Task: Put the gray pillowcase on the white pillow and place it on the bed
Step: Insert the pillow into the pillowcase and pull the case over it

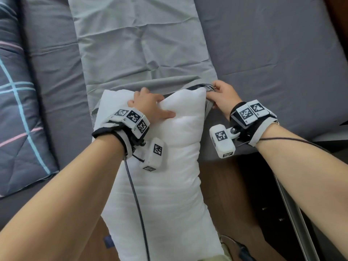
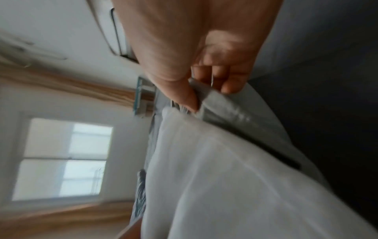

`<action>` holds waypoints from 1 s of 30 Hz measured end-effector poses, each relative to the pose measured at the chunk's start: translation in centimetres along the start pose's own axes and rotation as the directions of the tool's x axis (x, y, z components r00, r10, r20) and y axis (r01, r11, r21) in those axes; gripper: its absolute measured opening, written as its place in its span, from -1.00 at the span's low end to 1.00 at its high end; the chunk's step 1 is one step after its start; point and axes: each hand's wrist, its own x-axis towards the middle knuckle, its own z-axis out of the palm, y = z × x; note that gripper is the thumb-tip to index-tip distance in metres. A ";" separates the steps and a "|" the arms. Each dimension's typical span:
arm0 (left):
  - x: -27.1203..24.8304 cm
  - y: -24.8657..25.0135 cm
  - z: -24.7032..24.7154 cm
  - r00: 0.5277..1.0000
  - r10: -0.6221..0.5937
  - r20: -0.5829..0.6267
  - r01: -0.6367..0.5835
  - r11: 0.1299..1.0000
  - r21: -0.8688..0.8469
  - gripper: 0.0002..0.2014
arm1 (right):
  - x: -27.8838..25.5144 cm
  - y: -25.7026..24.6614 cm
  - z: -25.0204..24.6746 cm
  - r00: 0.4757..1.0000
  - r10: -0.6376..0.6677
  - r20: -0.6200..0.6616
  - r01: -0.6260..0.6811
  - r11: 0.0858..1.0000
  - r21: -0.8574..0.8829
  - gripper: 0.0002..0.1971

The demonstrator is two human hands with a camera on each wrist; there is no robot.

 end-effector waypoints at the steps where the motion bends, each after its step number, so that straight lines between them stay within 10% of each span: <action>1: -0.1 0.4 -0.4 1.000 0.020 -0.020 -0.020 1.000 0.006 -0.52 | -0.3 -0.9 -0.2 0.998 -0.057 0.016 0.057 0.998 -0.022 -0.75; 15: 2.1 2.5 -0.5 0.991 0.024 0.134 -0.006 0.991 -0.132 -0.29 | -4.8 -4.4 0.6 0.951 -0.271 0.147 0.295 0.939 -0.178 -0.78; 21: 2.7 0.2 -2.4 0.992 -0.108 -0.069 0.066 0.894 -0.442 -0.54 | -5.1 0.3 -1.9 0.992 -0.122 0.025 0.122 0.923 -0.365 -0.87; 30: 2.8 -2.6 -3.3 0.876 -0.360 -0.320 0.184 0.864 -0.469 -0.75 | -5.6 1.2 0.5 1.000 0.002 0.030 0.011 0.900 -0.435 -0.79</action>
